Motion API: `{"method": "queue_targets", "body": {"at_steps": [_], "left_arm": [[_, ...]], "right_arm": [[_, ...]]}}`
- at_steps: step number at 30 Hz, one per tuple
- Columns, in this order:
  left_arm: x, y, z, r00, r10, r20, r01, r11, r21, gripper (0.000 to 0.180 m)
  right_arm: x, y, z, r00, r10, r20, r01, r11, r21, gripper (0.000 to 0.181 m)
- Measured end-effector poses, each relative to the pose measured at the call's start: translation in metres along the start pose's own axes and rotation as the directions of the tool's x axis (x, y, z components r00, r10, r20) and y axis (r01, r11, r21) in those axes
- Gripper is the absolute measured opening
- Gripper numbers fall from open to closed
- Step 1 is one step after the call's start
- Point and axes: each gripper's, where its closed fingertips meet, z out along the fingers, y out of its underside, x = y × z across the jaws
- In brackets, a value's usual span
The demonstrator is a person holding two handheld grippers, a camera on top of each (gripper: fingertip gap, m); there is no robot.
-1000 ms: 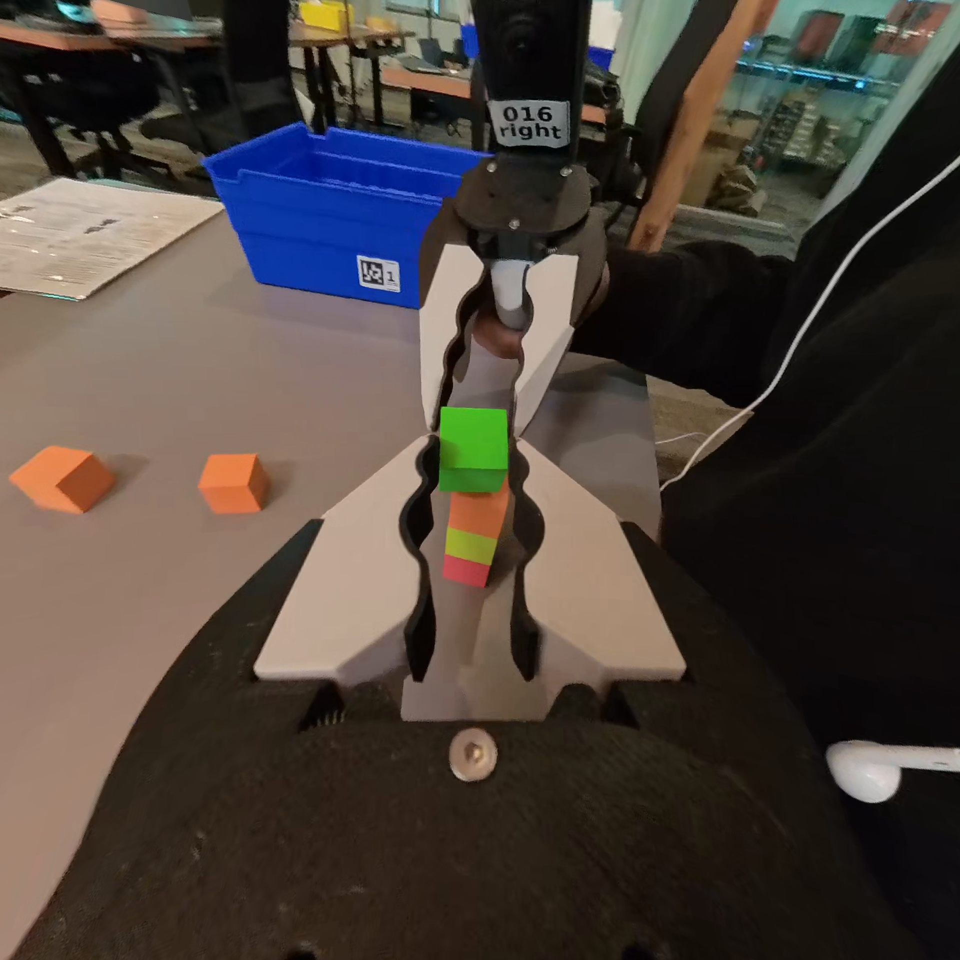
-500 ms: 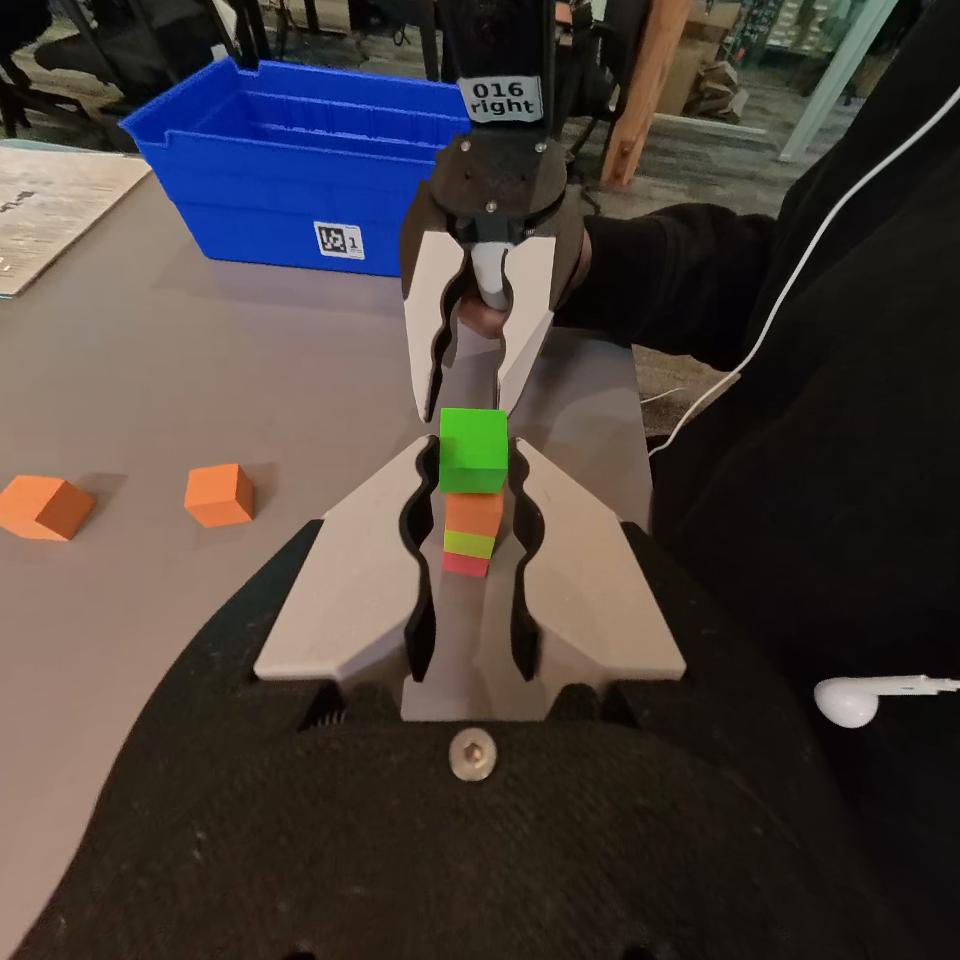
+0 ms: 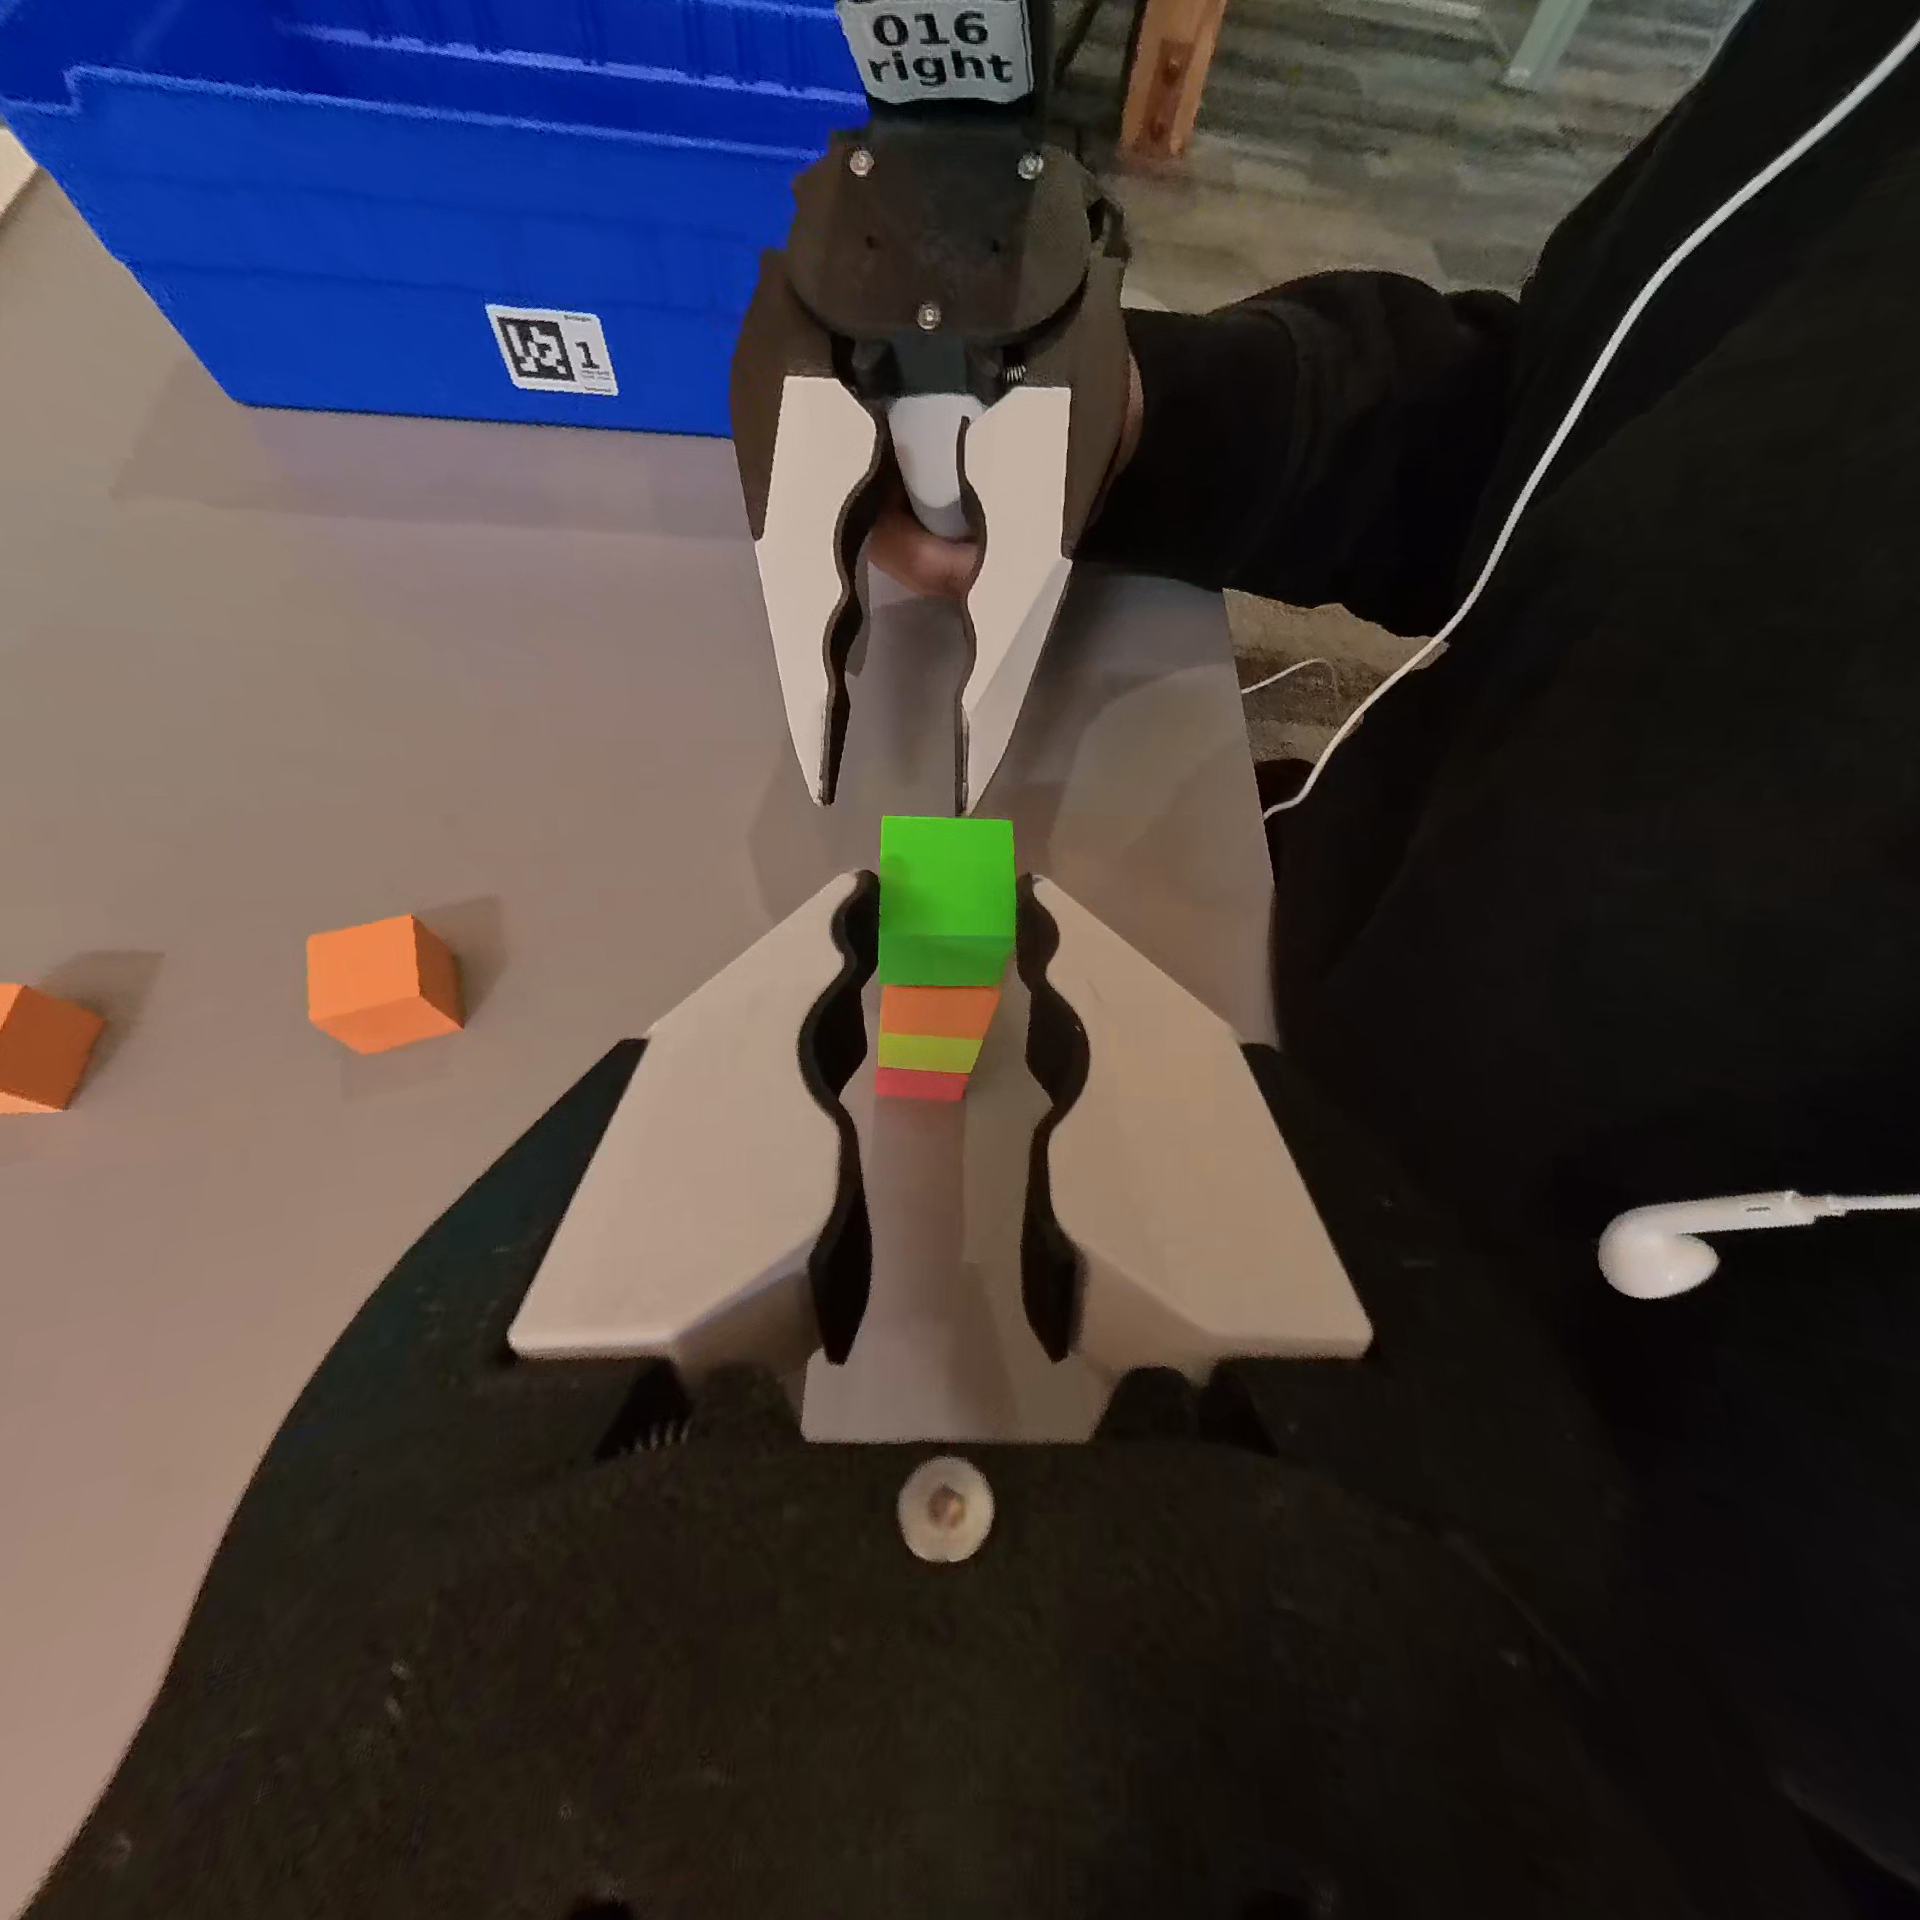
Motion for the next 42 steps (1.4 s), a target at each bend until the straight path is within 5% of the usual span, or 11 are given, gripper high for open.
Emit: {"method": "queue_targets", "body": {"at_steps": [24,28,35,38,42], "left_arm": [[-0.001,0.002,0.002,1.000,-0.006,-0.019,0.005,1.000,-0.030,0.023],[-0.003,0.003,0.003,1.000,-0.006,0.001,0.006,0.999,-0.036,0.037],[-0.028,-0.031,-0.019,0.993,-0.096,0.063,0.080,0.971,0.224,0.062],[-0.100,-0.021,-0.034,0.907,-0.301,0.294,0.208,0.928,0.311,0.061],[-0.188,0.031,-0.040,0.661,-0.483,0.575,0.374,0.876,0.306,0.057]], "right_arm": [[0.004,0.005,-0.005,1.000,0.016,-0.007,-0.015,1.000,0.021,0.029],[0.007,0.004,-0.004,1.000,0.019,-0.014,-0.019,0.999,0.028,0.029],[0.079,-0.002,0.002,0.928,0.173,-0.329,-0.165,0.985,0.052,0.034],[0.114,-0.004,0.013,0.830,0.277,-0.484,-0.265,0.960,0.095,0.047],[0.125,-0.010,0.041,0.806,0.318,-0.500,-0.307,0.946,0.107,0.057]]}}
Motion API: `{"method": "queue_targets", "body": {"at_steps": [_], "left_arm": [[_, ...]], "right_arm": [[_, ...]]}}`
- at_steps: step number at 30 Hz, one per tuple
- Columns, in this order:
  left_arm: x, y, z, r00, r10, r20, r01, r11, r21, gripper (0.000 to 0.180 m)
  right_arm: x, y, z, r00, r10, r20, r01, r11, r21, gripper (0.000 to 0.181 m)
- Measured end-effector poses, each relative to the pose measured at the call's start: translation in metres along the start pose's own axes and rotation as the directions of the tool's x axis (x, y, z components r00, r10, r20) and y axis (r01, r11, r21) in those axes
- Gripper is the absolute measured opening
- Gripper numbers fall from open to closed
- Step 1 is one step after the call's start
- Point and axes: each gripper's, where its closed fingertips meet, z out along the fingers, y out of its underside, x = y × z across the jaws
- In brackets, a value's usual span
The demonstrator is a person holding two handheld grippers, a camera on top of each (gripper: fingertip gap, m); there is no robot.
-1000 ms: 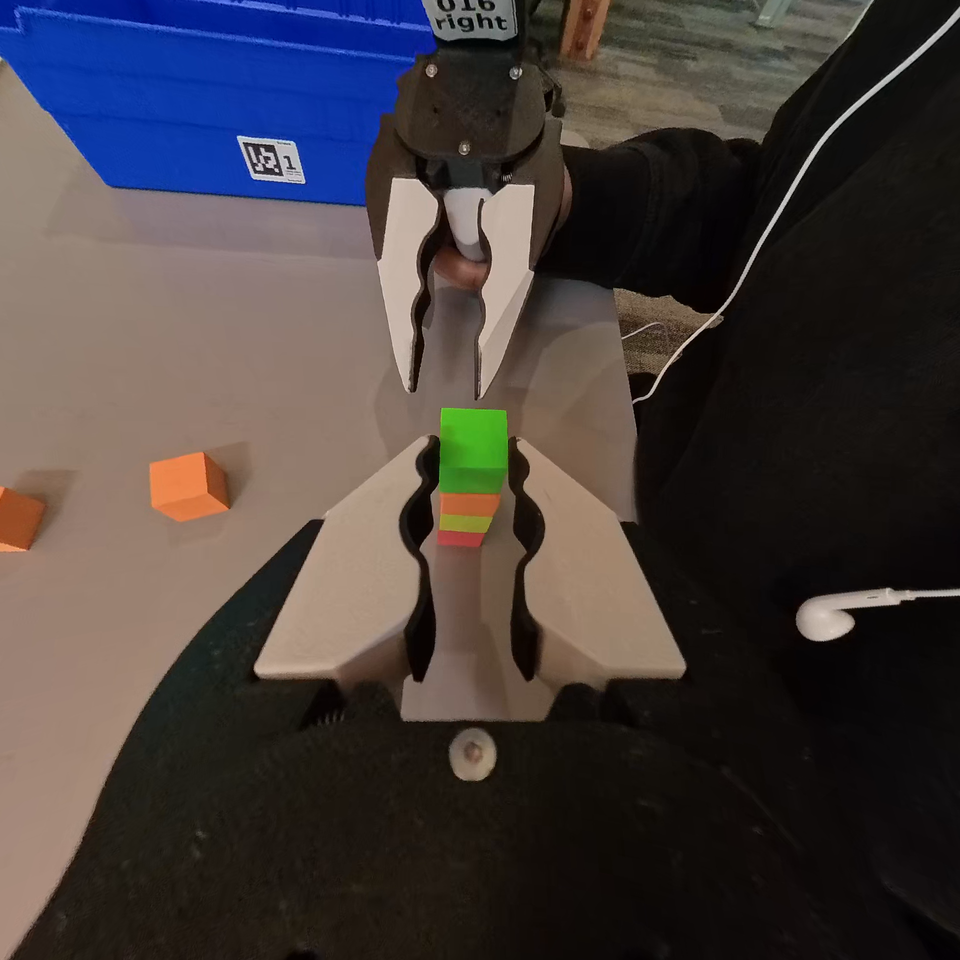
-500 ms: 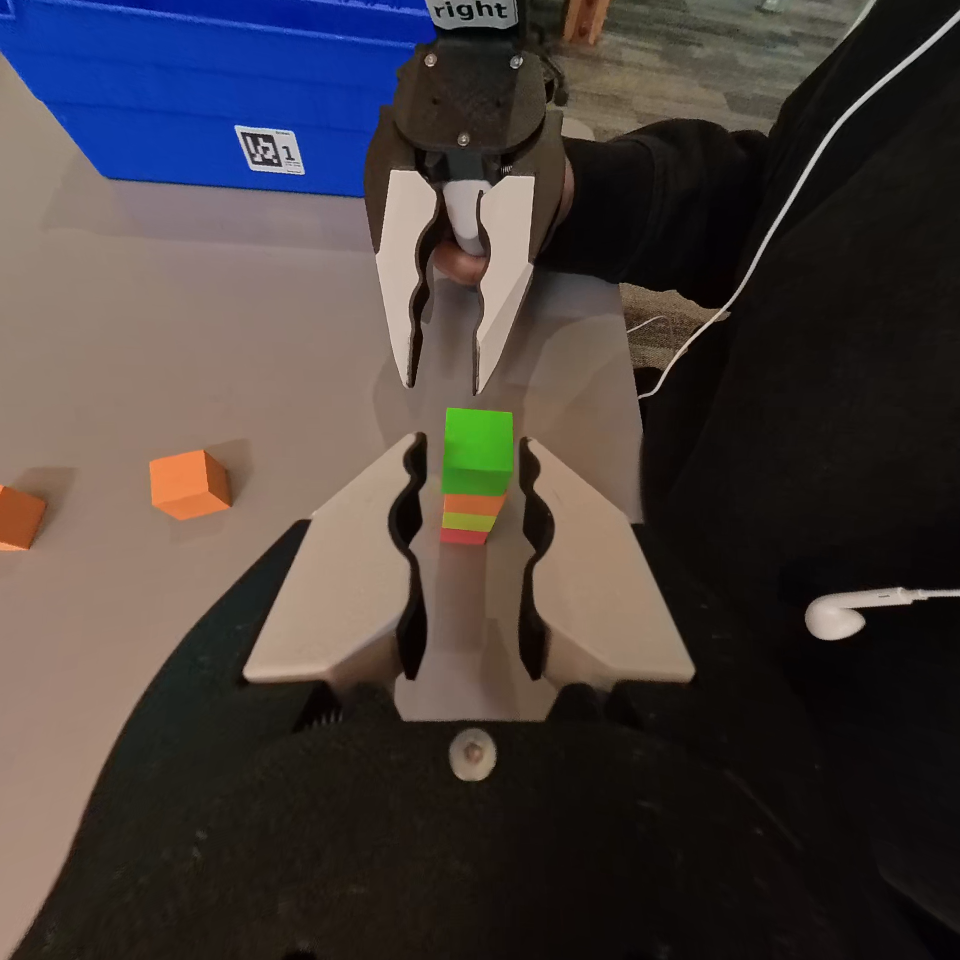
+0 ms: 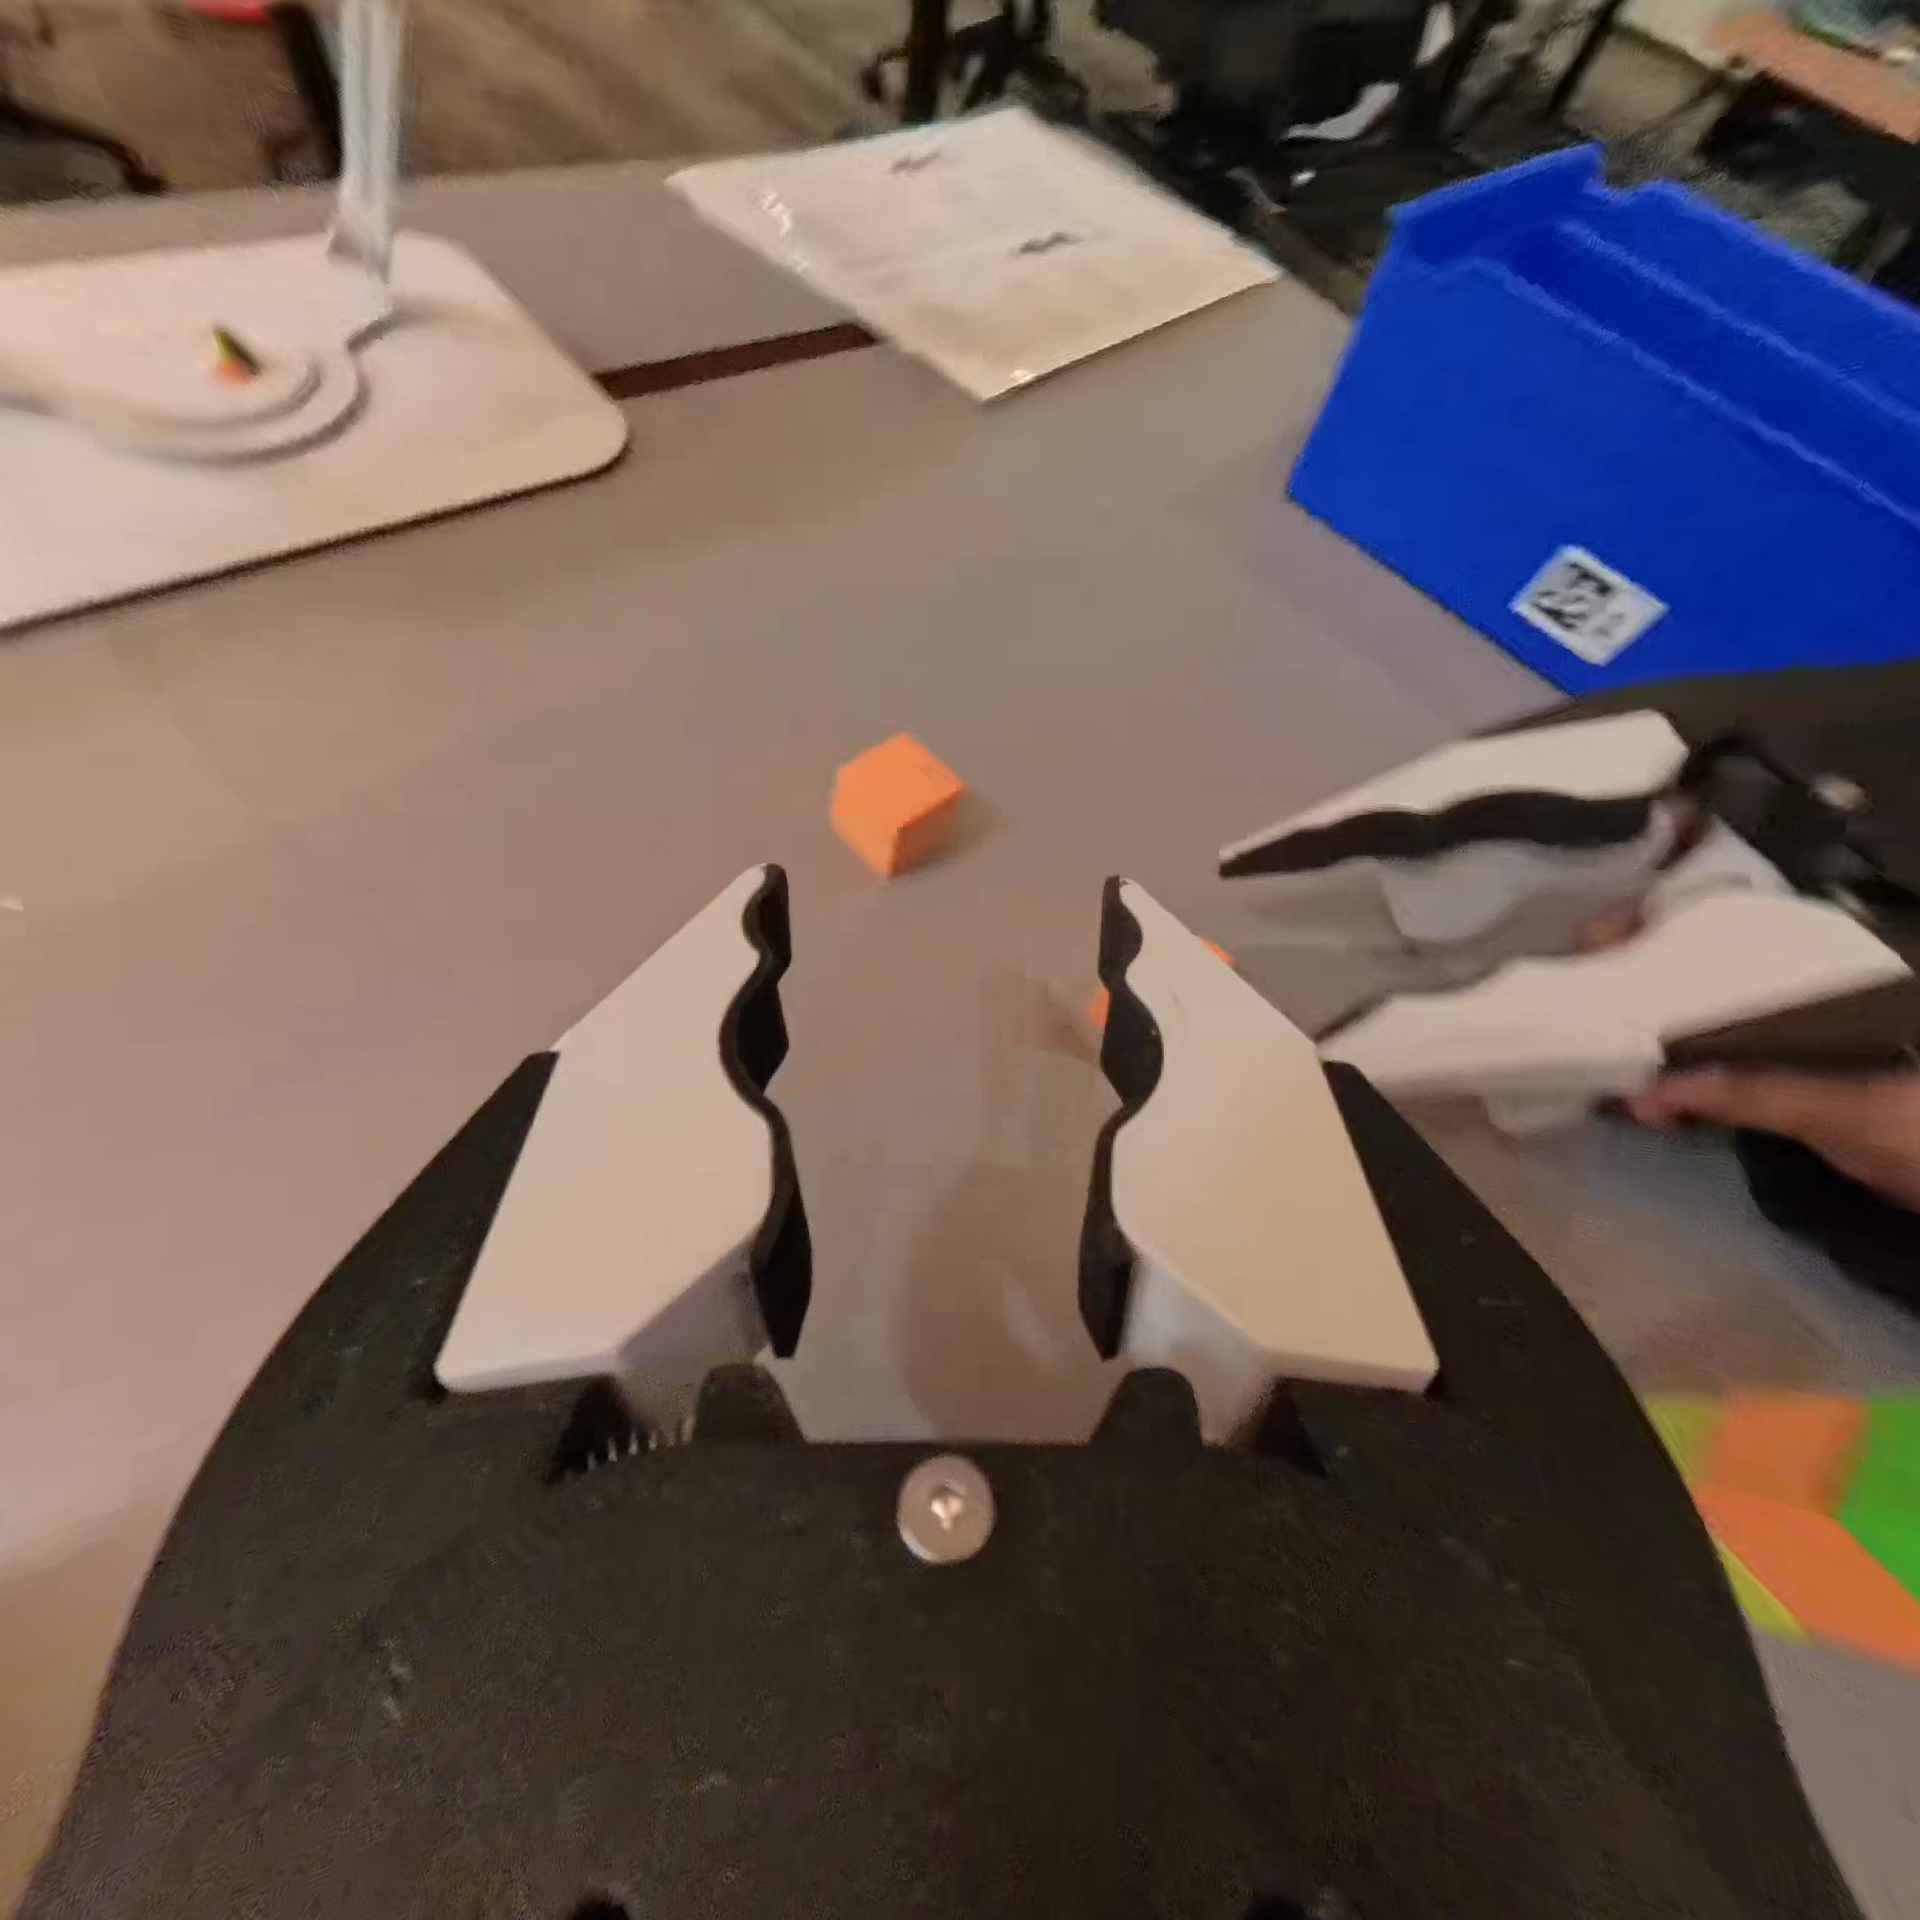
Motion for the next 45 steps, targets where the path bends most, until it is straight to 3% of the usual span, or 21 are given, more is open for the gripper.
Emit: {"method": "queue_targets", "body": {"at_steps": [4,8,16,23,27,29,31,38,42,45], "left_arm": [[-0.012,0.008,0.047,0.992,-0.128,-0.011,0.127,0.990,-0.060,0.057],[-0.019,0.008,0.079,0.995,-0.089,0.046,0.094,0.990,-0.103,0.060],[-0.026,0.023,0.076,0.995,-0.005,0.102,0.023,0.984,-0.176,0.048],[-0.034,0.023,0.064,0.994,-0.015,0.108,0.032,0.987,-0.159,0.038],[-0.010,0.012,0.074,0.997,-0.076,0.000,0.075,0.991,-0.113,0.054],[-0.015,0.014,0.085,0.997,-0.056,0.054,0.063,0.988,-0.144,0.068],[-0.024,0.018,0.090,0.993,-0.023,0.113,0.043,0.983,-0.180,0.068],[-0.043,0.022,0.067,0.985,-0.049,0.168,0.074,0.987,-0.145,0.051],[-0.034,0.013,0.068,0.994,-0.076,0.076,0.083,0.992,-0.090,0.053],[-0.032,0.016,0.075,0.995,-0.040,0.087,0.052,0.989,-0.138,0.044]], "right_arm": [[0.000,0.010,0.021,0.998,-0.036,-0.043,0.032,0.996,-0.089,0.054],[0.012,0.018,0.022,0.984,-0.134,-0.114,0.116,0.981,-0.154,0.030],[0.035,0.020,-0.002,0.982,-0.100,-0.161,0.082,0.990,-0.118,0.034],[0.036,0.025,0.001,0.978,-0.121,-0.172,0.095,0.984,-0.152,0.041],[0.036,0.025,0.001,0.978,-0.121,-0.168,0.095,0.983,-0.157,0.042],[0.036,0.028,0.003,0.979,-0.123,-0.164,0.094,0.980,-0.173,0.043],[0.036,0.029,0.004,0.978,-0.127,-0.166,0.096,0.978,-0.184,0.043],[0.039,0.028,0.000,0.979,-0.102,-0.177,0.073,0.984,-0.163,0.043],[0.039,0.027,-0.005,0.975,-0.109,-0.193,0.081,0.986,-0.148,0.043],[0.040,0.028,-0.005,0.973,-0.106,-0.203,0.076,0.986,-0.150,0.040]]}}
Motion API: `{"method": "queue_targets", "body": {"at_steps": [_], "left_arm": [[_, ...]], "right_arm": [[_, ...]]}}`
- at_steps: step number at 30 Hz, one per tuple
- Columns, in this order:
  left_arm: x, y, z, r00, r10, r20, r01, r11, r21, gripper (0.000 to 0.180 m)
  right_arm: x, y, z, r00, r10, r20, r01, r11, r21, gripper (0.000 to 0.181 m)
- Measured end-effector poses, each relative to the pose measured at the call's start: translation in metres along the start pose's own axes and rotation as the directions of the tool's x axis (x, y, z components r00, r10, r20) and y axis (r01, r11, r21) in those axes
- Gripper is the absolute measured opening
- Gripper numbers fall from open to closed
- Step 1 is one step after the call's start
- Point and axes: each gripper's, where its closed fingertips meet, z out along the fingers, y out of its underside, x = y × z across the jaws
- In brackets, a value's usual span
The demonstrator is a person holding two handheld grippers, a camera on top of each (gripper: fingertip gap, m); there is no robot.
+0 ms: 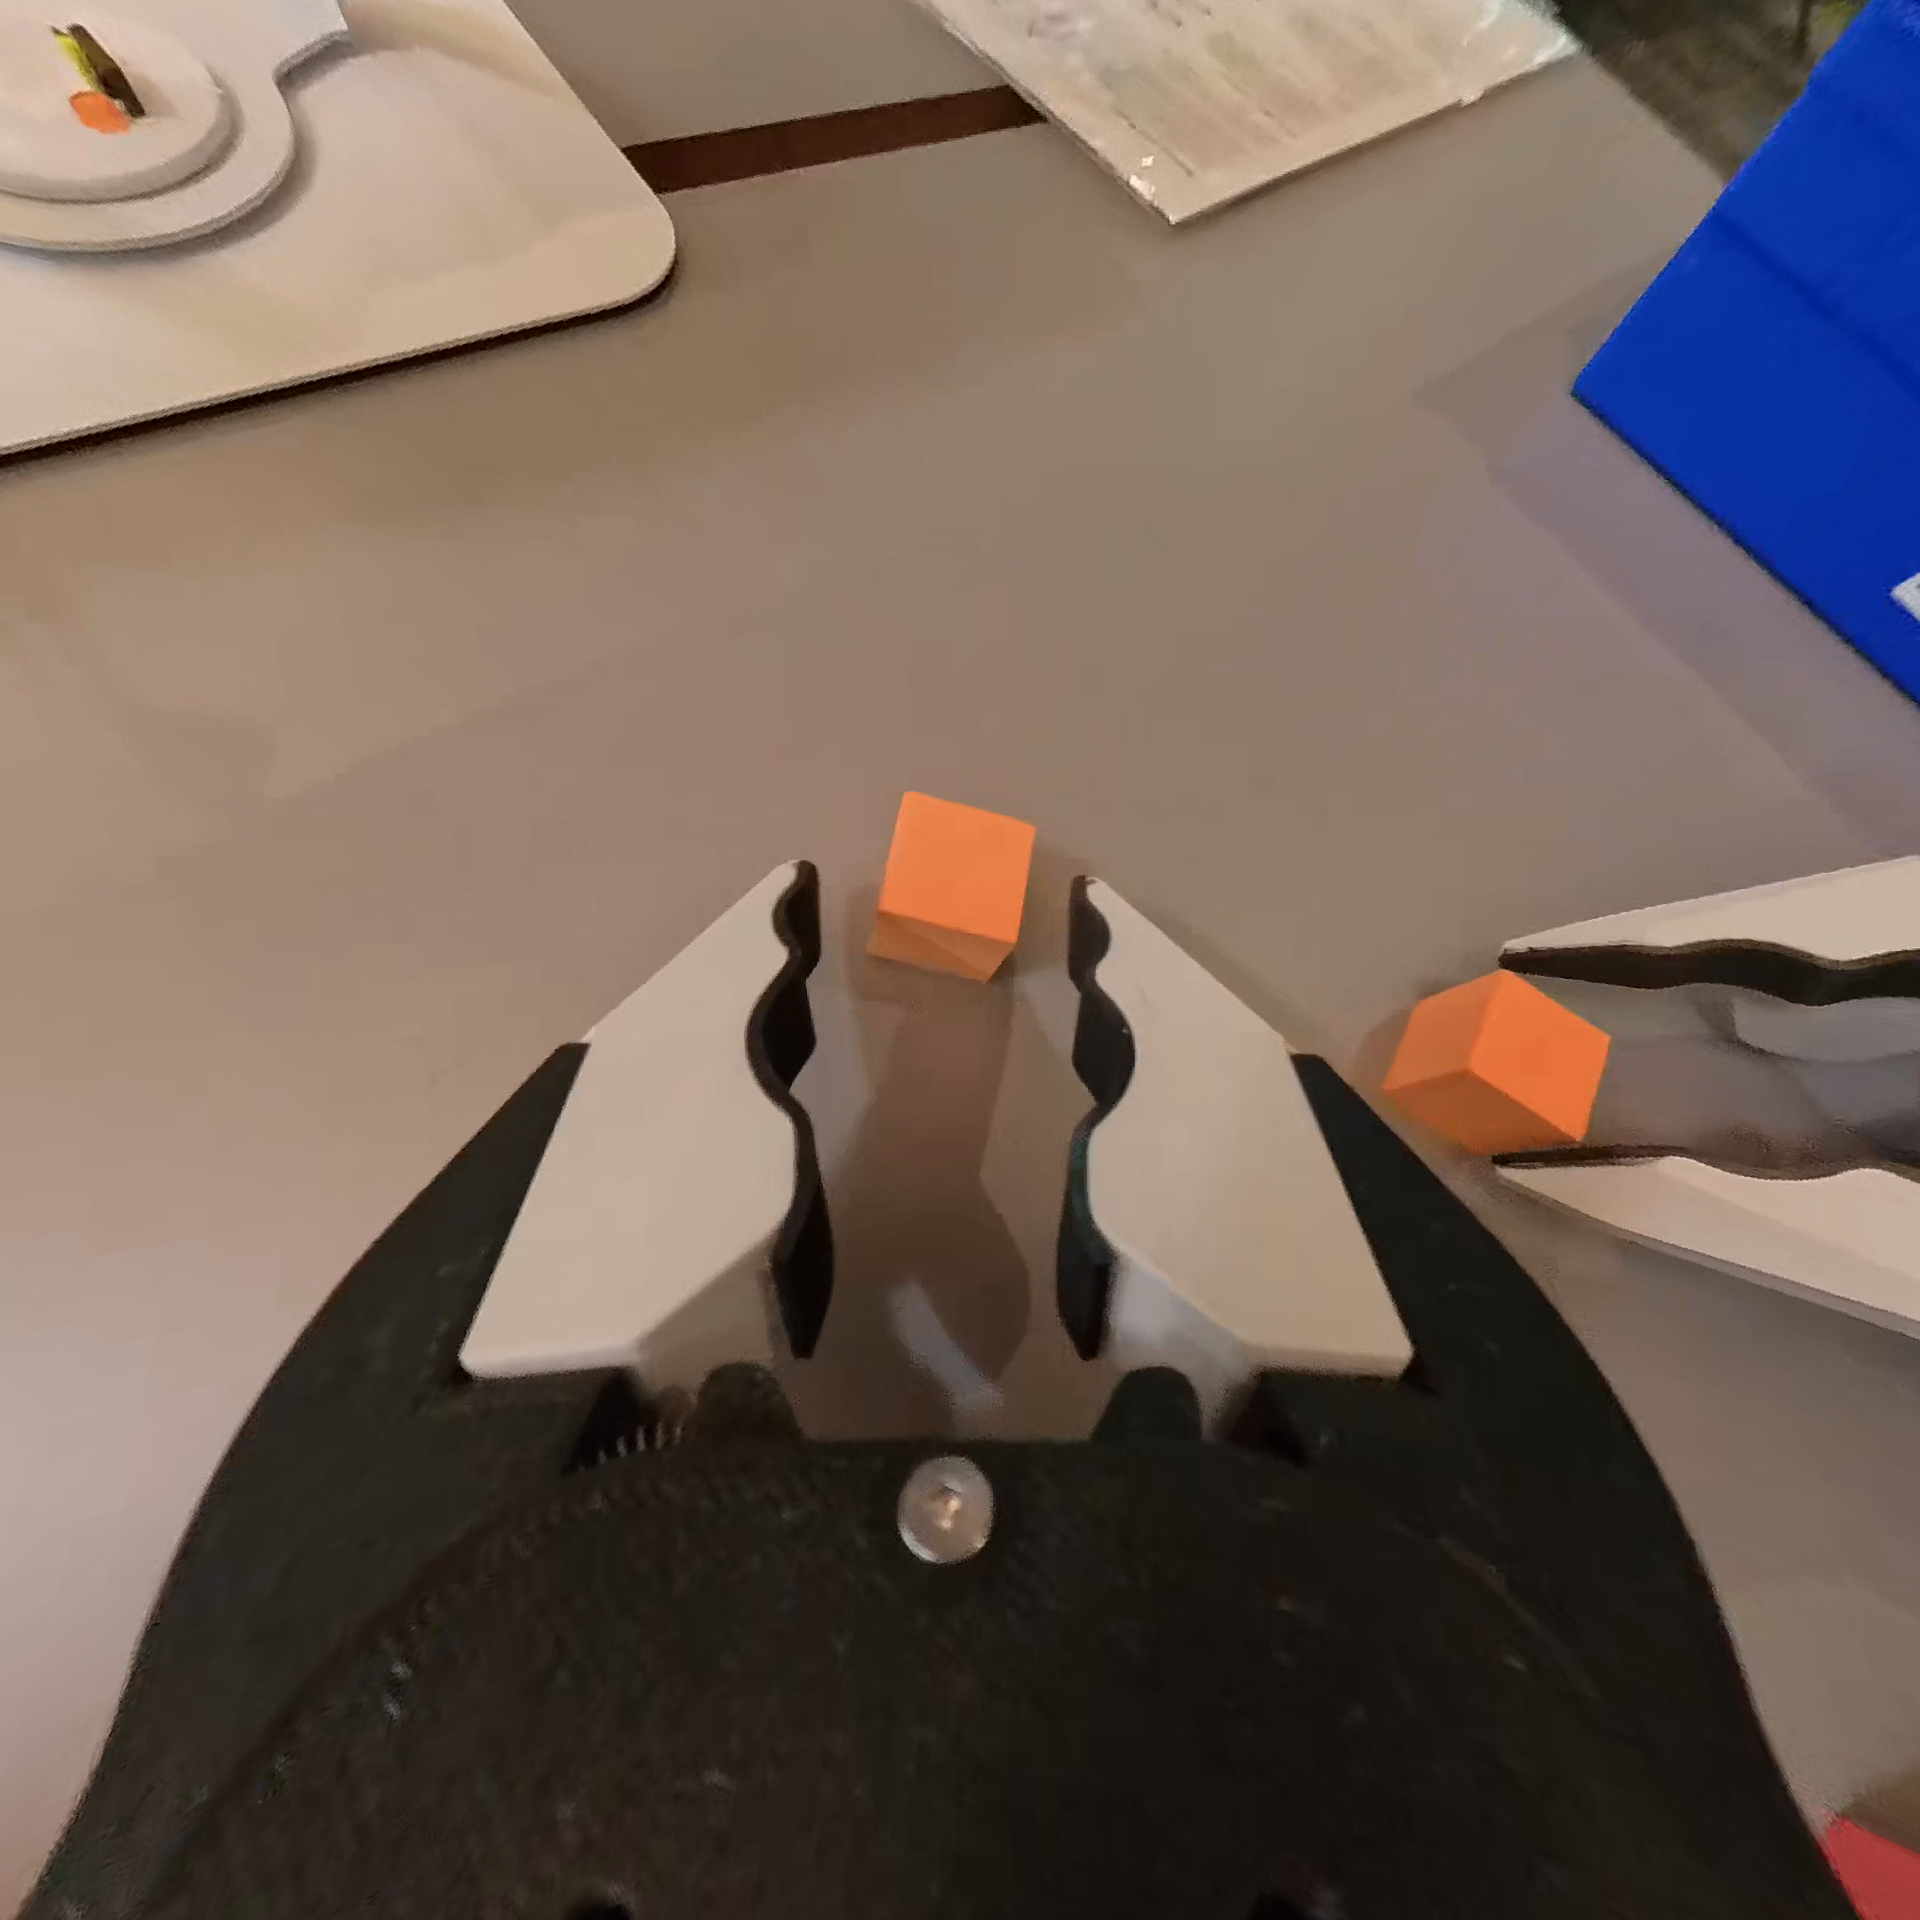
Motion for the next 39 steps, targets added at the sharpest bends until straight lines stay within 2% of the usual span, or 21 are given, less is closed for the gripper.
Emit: {"method": "queue_targets", "body": {"at_steps": [4,6,10,13,16,21,24,30,39], "left_arm": [[0.002,-0.001,-0.001,0.999,0.037,0.013,-0.037,0.999,0.011,0.024],[0.006,-0.002,-0.003,0.999,0.044,-0.014,-0.044,0.999,0.027,0.023],[0.007,-0.001,-0.007,0.998,0.048,-0.031,-0.047,0.998,0.035,0.023],[0.010,0.001,-0.010,0.996,0.073,-0.047,-0.071,0.997,0.036,0.023],[0.018,0.005,-0.012,0.990,0.113,-0.079,-0.111,0.993,0.026,0.023],[0.030,0.013,-0.017,0.978,0.165,-0.126,-0.165,0.986,0.016,0.023],[0.034,0.015,-0.018,0.974,0.175,-0.146,-0.176,0.984,0.009,0.023],[0.036,0.017,-0.018,0.971,0.176,-0.164,-0.178,0.984,0.003,0.023],[0.036,0.017,-0.018,0.971,0.161,-0.178,-0.164,0.986,0.001,0.023]], "right_arm": [[-0.001,0.005,0.004,1.000,0.012,0.017,-0.011,0.999,-0.036,0.033],[-0.002,0.005,0.004,0.999,0.025,0.036,-0.024,0.999,-0.037,0.027],[-0.003,-0.002,-0.001,0.997,0.040,0.070,-0.041,0.999,0.011,0.027],[-0.012,-0.018,-0.014,0.992,-0.005,0.129,-0.012,0.992,0.128,0.026],[-0.037,-0.046,-0.045,0.955,-0.073,0.286,-0.015,0.956,0.294,0.026],[-0.098,-0.063,-0.123,0.771,-0.325,0.547,0.049,0.887,0.459,0.026],[-0.119,-0.055,-0.148,0.674,-0.400,0.621,0.125,0.891,0.437,0.026],[-0.132,-0.035,-0.142,0.584,-0.453,0.673,0.316,0.891,0.326,0.027],[-0.138,-0.025,-0.129,0.511,-0.489,0.707,0.462,0.850,0.254,0.027]]}}
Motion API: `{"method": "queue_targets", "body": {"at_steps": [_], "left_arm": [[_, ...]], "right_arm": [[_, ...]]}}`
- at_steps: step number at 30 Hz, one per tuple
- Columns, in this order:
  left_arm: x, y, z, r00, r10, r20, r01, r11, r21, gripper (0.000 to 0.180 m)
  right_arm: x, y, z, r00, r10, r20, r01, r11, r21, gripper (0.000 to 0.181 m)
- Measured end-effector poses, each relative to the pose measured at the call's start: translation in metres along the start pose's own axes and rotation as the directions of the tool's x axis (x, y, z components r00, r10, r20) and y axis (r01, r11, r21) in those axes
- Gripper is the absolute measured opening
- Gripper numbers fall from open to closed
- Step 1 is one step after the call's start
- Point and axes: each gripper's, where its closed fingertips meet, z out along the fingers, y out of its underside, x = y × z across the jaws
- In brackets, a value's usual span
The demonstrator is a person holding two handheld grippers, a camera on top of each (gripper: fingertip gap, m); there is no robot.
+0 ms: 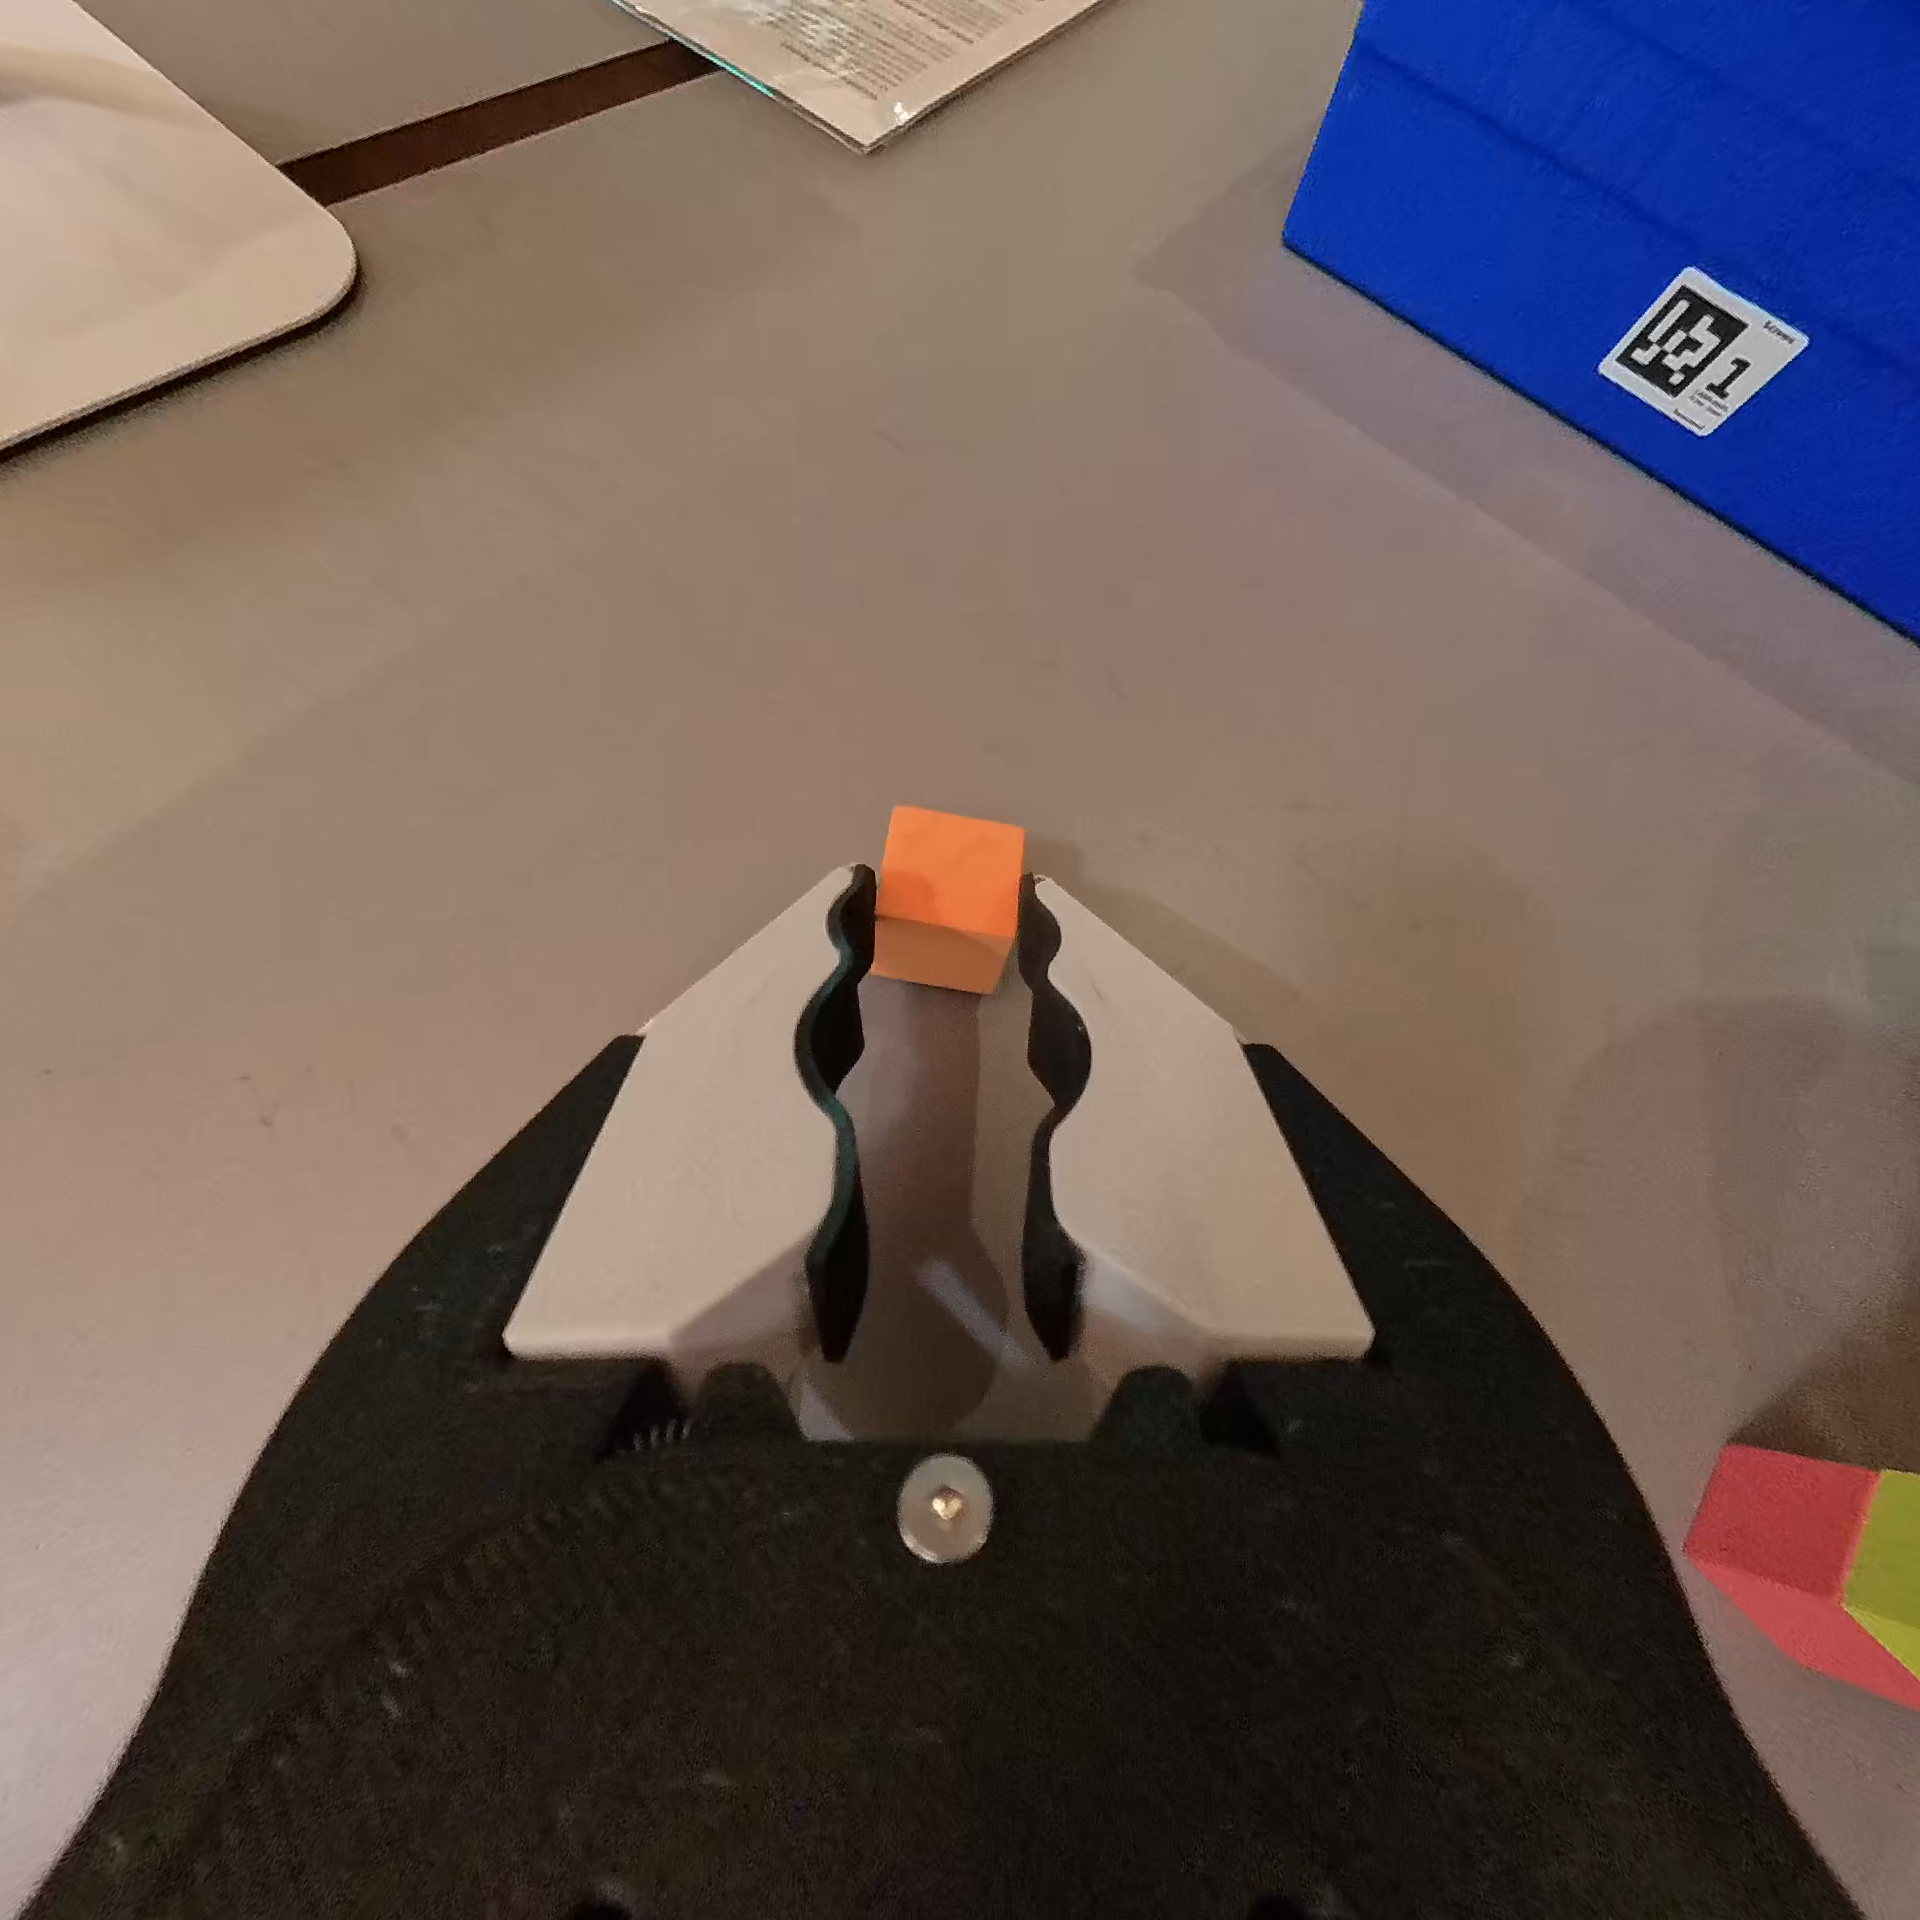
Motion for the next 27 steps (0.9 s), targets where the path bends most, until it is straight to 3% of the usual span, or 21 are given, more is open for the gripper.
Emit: {"method": "queue_targets", "body": {"at_steps": [27], "left_arm": [[0.0002,0.0010,0.0007,1.000,-0.003,-0.007,0.003,1.000,-0.008,0.023]], "right_arm": [[-0.0014,0.0011,0.0020,0.994,-0.044,0.102,0.048,0.998,-0.038,0.027]]}}
